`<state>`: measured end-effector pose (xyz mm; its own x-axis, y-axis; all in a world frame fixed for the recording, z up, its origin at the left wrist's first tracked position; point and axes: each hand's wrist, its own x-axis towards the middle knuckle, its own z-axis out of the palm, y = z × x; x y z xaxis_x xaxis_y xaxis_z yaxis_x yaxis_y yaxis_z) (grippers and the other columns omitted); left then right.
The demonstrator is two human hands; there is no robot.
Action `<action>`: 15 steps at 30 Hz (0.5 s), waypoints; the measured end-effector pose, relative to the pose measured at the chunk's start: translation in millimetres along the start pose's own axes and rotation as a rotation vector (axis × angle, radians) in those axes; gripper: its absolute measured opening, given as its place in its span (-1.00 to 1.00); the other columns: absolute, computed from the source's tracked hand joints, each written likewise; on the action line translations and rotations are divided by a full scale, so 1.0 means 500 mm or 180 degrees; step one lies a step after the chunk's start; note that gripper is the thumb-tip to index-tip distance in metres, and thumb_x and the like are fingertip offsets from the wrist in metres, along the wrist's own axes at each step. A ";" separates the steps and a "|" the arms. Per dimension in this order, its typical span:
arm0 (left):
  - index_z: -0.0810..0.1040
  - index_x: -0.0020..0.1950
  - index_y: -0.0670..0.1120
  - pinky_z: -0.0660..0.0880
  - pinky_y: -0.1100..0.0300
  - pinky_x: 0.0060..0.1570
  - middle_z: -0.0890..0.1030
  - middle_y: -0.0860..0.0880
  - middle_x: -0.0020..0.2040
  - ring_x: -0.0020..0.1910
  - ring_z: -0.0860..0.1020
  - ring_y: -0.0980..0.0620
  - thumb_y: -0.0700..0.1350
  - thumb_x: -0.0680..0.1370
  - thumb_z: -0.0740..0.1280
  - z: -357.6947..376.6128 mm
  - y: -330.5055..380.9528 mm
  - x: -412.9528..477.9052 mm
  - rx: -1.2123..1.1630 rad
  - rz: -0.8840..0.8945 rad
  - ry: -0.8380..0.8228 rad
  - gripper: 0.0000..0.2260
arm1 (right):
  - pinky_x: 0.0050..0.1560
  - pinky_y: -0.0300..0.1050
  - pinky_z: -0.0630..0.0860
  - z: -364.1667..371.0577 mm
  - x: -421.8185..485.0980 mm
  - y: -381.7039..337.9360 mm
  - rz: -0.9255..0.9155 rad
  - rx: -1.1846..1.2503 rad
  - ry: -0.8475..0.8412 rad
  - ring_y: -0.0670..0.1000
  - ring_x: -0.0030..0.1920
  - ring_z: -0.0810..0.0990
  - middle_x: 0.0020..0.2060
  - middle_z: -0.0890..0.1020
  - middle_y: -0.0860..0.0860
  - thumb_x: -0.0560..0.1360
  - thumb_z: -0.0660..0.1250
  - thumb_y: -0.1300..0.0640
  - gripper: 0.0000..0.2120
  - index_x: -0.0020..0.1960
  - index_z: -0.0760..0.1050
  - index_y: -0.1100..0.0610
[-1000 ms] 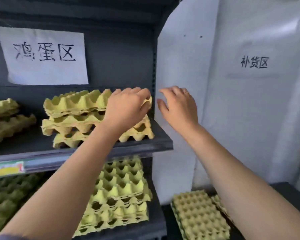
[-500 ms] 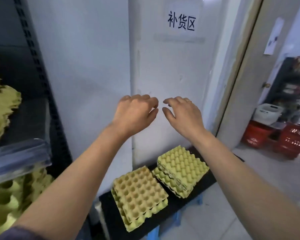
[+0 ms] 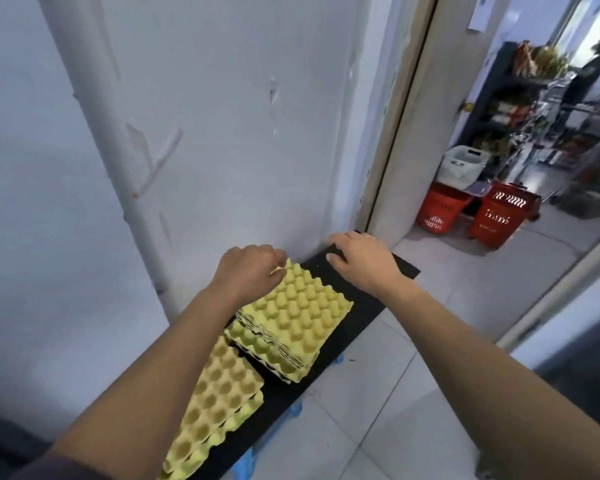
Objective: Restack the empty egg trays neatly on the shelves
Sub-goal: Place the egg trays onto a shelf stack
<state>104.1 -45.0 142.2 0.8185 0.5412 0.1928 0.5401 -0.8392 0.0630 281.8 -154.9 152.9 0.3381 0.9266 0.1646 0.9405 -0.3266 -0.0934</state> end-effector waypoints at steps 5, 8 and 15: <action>0.49 0.18 0.07 0.39 0.11 -0.01 0.55 0.07 0.13 0.14 0.50 0.01 0.04 0.60 0.13 0.135 0.048 0.102 -0.0192 -0.0461 -0.0408 -0.77 | 0.12 0.12 0.51 0.084 0.069 0.170 0.0042 0.0202 -0.0495 0.11 0.21 0.50 0.23 0.52 0.06 0.59 0.17 -0.03 -0.62 0.39 0.36 0.02; 0.49 0.18 0.09 0.44 0.05 0.06 0.55 0.07 0.14 0.16 0.50 -0.01 0.05 0.58 0.17 0.206 0.069 0.141 -0.0403 -0.0883 -0.0603 -0.78 | 0.17 0.13 0.49 0.136 0.115 0.246 0.0014 0.0340 -0.0890 0.11 0.25 0.48 0.28 0.49 0.07 0.59 0.17 -0.02 -0.58 0.43 0.32 0.02; 0.43 0.30 0.07 0.47 0.06 0.05 0.50 0.06 0.23 0.19 0.49 0.00 0.00 0.57 0.20 0.336 0.055 0.190 -0.0631 -0.1763 -0.0758 -0.70 | 0.21 0.13 0.47 0.277 0.241 0.344 0.0032 0.0581 -0.1533 0.13 0.29 0.45 0.30 0.46 0.11 0.60 0.17 -0.02 -0.55 0.46 0.28 0.07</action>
<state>229.6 -7.6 -2.2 0.4614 0.8757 -0.1421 0.8682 -0.4127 0.2757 479.6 -73.6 20.5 0.2532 0.9183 -0.3042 0.9018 -0.3380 -0.2695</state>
